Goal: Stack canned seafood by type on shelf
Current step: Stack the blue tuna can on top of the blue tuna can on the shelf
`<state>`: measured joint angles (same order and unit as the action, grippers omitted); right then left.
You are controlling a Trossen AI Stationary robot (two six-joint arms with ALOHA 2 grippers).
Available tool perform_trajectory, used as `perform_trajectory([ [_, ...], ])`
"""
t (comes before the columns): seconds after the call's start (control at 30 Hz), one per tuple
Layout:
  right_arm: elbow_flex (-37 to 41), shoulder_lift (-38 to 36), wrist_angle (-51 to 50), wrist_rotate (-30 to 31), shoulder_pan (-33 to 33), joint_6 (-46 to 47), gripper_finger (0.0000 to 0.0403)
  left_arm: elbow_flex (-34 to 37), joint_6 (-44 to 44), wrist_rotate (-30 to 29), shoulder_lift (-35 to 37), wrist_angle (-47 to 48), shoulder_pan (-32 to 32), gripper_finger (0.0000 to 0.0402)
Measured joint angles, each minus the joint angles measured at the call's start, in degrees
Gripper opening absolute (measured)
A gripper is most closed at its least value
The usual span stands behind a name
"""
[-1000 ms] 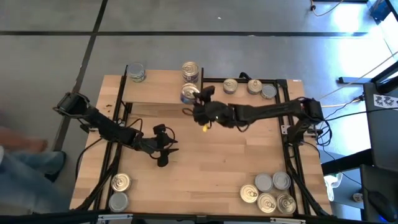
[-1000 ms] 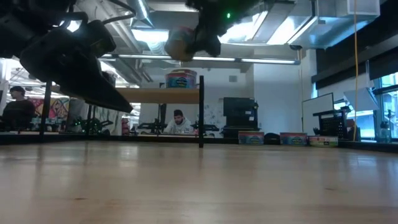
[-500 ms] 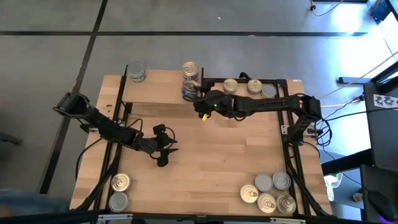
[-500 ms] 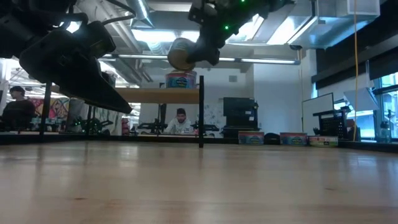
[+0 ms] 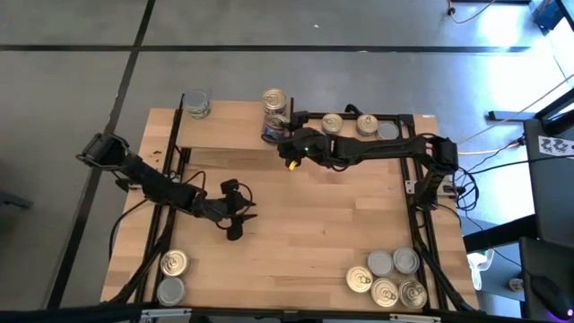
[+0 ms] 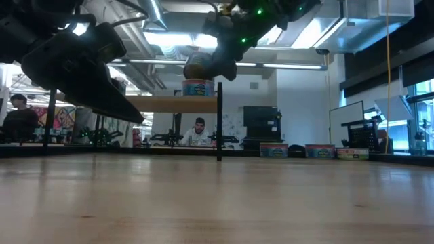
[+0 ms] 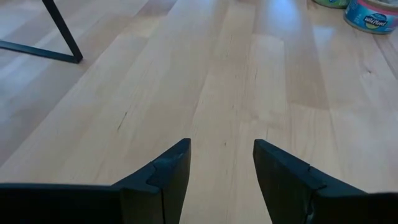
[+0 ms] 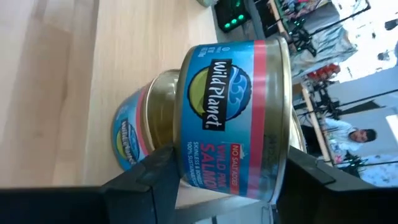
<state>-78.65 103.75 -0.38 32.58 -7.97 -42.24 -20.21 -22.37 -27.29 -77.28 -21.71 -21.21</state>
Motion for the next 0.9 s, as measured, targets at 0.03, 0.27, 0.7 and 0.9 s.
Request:
perform_trajectory([
  [0.03, 0.0, 0.3, 0.7, 0.8, 0.0, -0.1, 0.0200, 0.0, 0.0, 0.0, 0.0, 0.0, 0.0, 0.0172],
  [0.27, -0.1, 0.9, 0.5, 1.7, 0.0, -0.2, 0.0243, -0.1, -0.3, 0.0, 0.0, -0.2, 0.0, 0.0172],
  [0.7, -0.1, 0.6, 0.4, 1.9, 0.6, 0.0, 0.0292, -0.1, -0.2, 0.0, 0.0, -0.2, 0.0, 0.0172],
  [0.9, -1.9, 0.6, -2.0, 1.1, 1.3, 0.0, 0.0293, -0.1, -0.2, 0.0, 0.0, -0.2, 0.0, 0.0172],
])
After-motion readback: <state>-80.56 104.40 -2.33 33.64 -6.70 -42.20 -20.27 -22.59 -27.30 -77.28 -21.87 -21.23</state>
